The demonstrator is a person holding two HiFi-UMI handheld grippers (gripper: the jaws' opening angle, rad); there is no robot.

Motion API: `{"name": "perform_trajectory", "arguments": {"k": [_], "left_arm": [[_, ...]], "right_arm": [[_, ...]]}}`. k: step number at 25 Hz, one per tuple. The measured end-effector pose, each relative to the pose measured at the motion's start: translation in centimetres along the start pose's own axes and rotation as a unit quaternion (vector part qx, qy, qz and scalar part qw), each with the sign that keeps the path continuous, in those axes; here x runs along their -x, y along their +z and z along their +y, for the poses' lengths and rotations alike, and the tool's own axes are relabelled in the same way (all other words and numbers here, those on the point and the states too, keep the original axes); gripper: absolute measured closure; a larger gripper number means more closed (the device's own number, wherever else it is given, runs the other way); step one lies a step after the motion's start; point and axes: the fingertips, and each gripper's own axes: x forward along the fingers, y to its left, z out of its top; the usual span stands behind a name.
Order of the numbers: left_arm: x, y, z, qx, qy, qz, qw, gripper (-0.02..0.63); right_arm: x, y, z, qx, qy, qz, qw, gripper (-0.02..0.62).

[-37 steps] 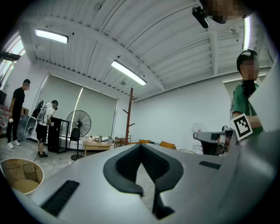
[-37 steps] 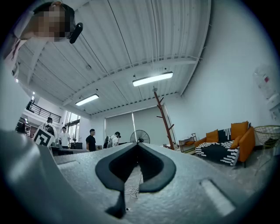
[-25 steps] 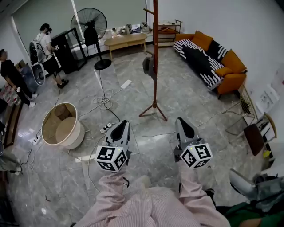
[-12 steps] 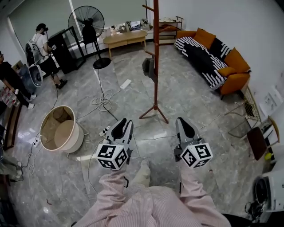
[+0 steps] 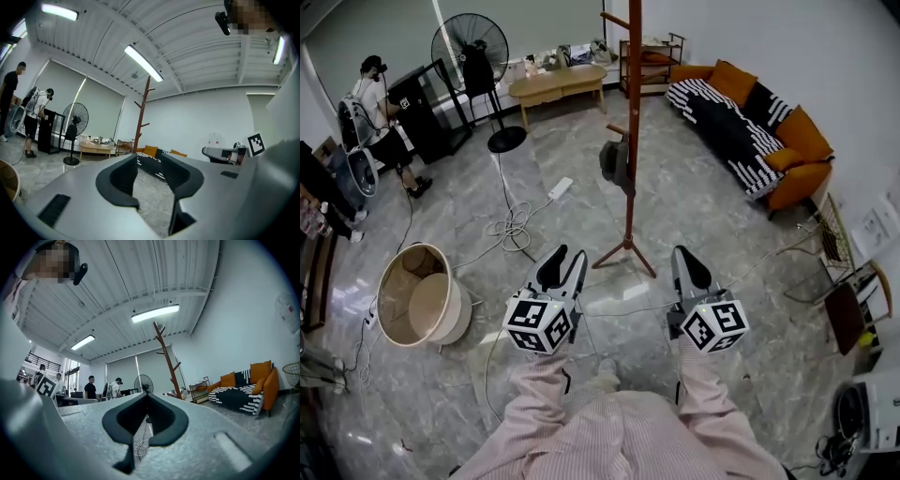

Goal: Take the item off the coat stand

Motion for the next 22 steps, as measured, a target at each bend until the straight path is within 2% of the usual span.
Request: {"name": "perform_trajectory", "arguments": {"k": [8, 22], "left_arm": [[-6.6, 0.5, 4.7, 0.004, -0.009, 0.005, 0.9999, 0.453], [-14.3, 0.1, 9.2, 0.014, -0.014, 0.032, 0.9993, 0.43]], "right_arm": [[-7.4, -0.8, -2.2, 0.005, 0.002, 0.003, 1.0, 0.591], [-13.8, -2.9, -5.7, -0.012, -0.004, 0.03, 0.999, 0.591]]}}
